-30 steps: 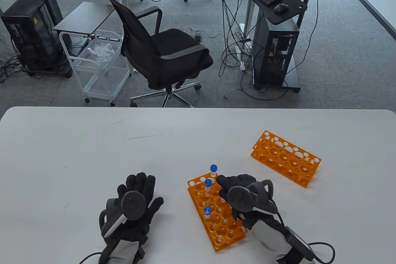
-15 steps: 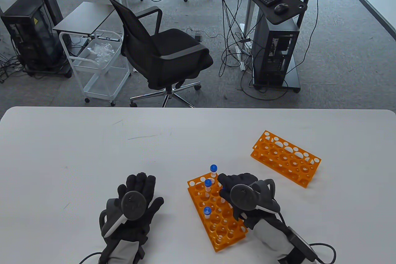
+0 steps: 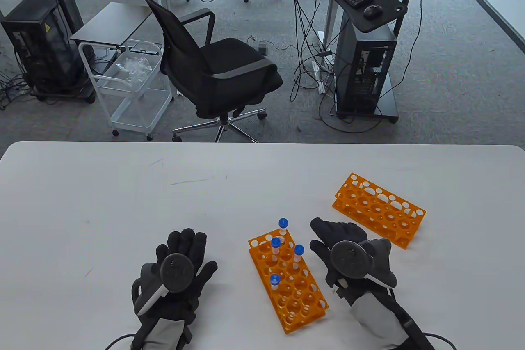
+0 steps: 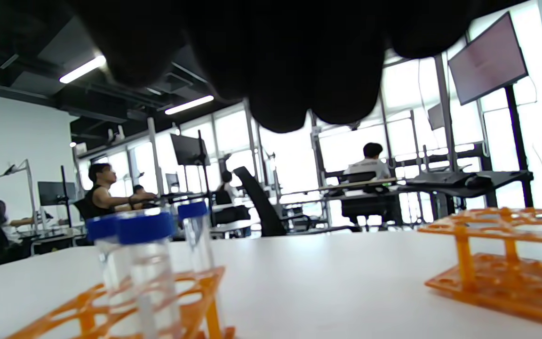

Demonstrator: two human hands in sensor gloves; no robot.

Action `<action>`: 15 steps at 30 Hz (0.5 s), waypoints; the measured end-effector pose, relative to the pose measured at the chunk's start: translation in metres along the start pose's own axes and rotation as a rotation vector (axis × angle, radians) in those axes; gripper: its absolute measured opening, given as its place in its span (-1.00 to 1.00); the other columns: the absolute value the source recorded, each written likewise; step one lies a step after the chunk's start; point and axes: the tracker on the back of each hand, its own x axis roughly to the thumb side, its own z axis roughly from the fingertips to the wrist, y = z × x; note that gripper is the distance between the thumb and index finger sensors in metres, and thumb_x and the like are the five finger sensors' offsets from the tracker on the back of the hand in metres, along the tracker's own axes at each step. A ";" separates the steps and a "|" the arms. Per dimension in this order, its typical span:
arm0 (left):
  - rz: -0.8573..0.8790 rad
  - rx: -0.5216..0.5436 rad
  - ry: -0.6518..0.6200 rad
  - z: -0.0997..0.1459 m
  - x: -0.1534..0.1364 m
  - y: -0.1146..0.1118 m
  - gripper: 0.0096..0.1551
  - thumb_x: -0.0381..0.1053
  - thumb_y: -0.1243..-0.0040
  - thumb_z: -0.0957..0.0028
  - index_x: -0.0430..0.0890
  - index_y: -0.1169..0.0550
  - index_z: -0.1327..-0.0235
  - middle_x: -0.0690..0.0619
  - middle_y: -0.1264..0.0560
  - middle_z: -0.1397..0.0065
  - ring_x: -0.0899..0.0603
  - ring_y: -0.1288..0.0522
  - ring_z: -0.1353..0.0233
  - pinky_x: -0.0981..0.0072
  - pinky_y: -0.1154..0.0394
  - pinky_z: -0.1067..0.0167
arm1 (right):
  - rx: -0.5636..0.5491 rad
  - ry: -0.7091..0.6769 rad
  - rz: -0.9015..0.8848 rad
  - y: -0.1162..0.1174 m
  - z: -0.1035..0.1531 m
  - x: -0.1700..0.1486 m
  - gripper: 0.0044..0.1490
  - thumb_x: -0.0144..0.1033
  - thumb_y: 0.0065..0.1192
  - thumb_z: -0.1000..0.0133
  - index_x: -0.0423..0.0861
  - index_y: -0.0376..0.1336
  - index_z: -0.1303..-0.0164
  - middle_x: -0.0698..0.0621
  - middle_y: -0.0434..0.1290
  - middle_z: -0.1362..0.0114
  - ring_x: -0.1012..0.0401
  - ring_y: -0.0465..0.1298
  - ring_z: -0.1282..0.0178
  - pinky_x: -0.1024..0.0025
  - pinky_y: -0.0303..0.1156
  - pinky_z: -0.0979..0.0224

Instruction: Transfer 4 test tubes between racks (Right hand only)

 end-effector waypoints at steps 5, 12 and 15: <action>0.009 0.001 -0.004 0.001 0.000 0.000 -0.17 0.48 0.25 -0.24 0.42 0.23 -0.67 0.28 0.36 -0.77 0.00 0.50 -0.72 0.09 0.52 -0.61 | -0.021 0.062 0.031 -0.009 0.013 -0.012 -0.27 -0.08 0.26 -0.07 -0.16 0.31 -0.41 -0.21 0.52 -0.39 -0.19 0.47 -0.34 -0.28 0.27 -0.37; 0.004 -0.005 0.003 0.001 0.000 -0.001 -0.17 0.48 0.24 -0.24 0.42 0.23 -0.67 0.28 0.36 -0.77 0.01 0.50 -0.72 0.09 0.52 -0.60 | -0.066 0.100 0.018 -0.004 0.031 -0.028 -0.29 -0.08 0.23 -0.09 -0.14 0.30 -0.42 -0.20 0.49 -0.42 -0.19 0.45 -0.38 -0.28 0.25 -0.39; 0.000 -0.009 0.005 0.001 0.000 -0.001 -0.17 0.48 0.24 -0.24 0.42 0.23 -0.67 0.28 0.36 -0.77 0.01 0.50 -0.72 0.09 0.52 -0.60 | -0.051 0.118 0.033 0.001 0.036 -0.032 -0.28 -0.08 0.23 -0.09 -0.15 0.29 -0.43 -0.20 0.48 -0.44 -0.19 0.44 -0.39 -0.29 0.24 -0.39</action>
